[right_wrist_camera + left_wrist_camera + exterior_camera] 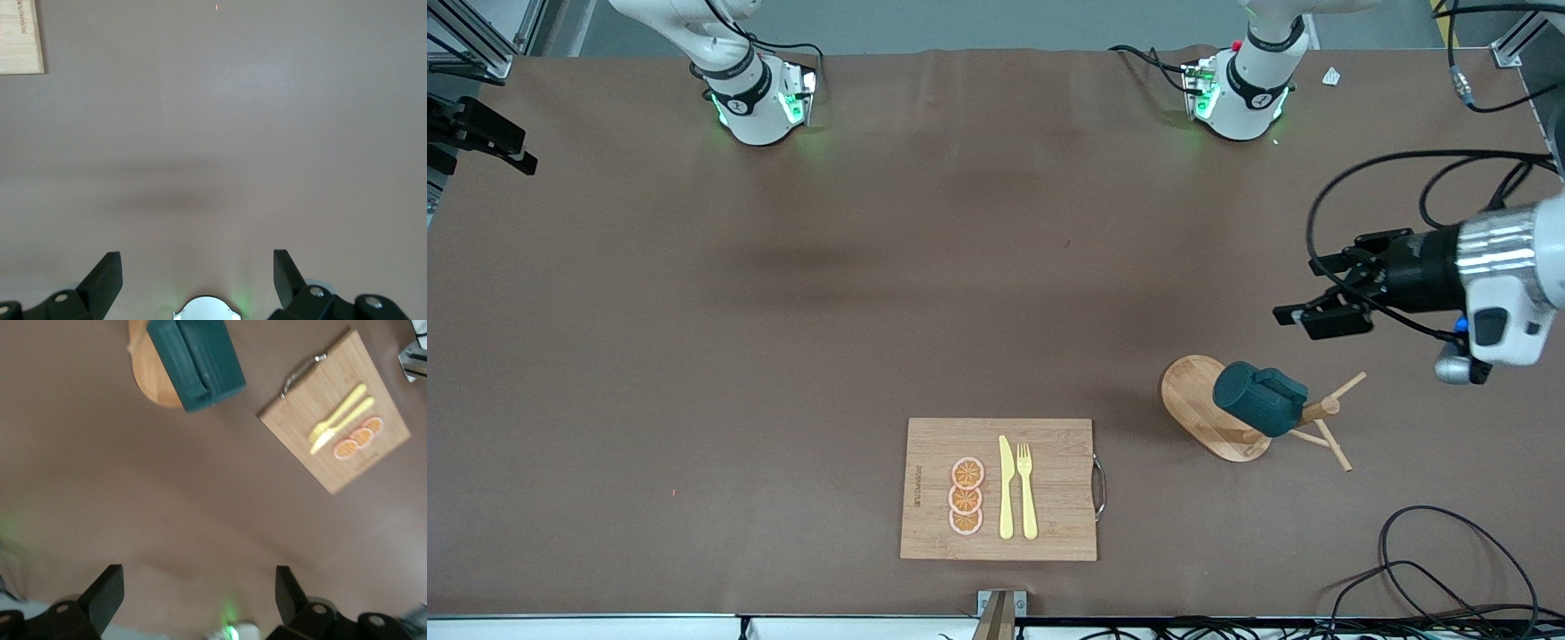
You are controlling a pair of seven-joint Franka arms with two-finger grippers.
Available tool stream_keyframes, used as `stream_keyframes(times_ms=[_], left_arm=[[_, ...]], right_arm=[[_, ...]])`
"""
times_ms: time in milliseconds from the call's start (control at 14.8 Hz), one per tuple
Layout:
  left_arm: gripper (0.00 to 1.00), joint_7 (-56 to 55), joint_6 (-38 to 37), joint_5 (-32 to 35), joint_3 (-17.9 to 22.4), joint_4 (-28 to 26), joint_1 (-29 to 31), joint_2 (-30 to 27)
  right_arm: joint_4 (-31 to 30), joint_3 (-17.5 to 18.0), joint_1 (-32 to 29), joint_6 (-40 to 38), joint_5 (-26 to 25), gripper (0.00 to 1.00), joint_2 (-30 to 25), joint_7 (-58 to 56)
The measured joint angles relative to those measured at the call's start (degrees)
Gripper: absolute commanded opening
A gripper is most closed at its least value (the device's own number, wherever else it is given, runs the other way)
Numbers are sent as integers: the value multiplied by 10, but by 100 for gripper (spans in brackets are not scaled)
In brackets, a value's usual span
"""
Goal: Pass cup and hang on rack
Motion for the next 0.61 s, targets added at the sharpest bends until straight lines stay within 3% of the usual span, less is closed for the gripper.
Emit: stream_keyframes(times_ms=[269,606], left_arm=[[100,102,12,206,-41,-2,-29,-17],[100,236,48,244,-33,-3,-23,-20]], right_arm=[[0,0,0,0,0,100,0,0],[0,0,0,0,0,100,0,0]])
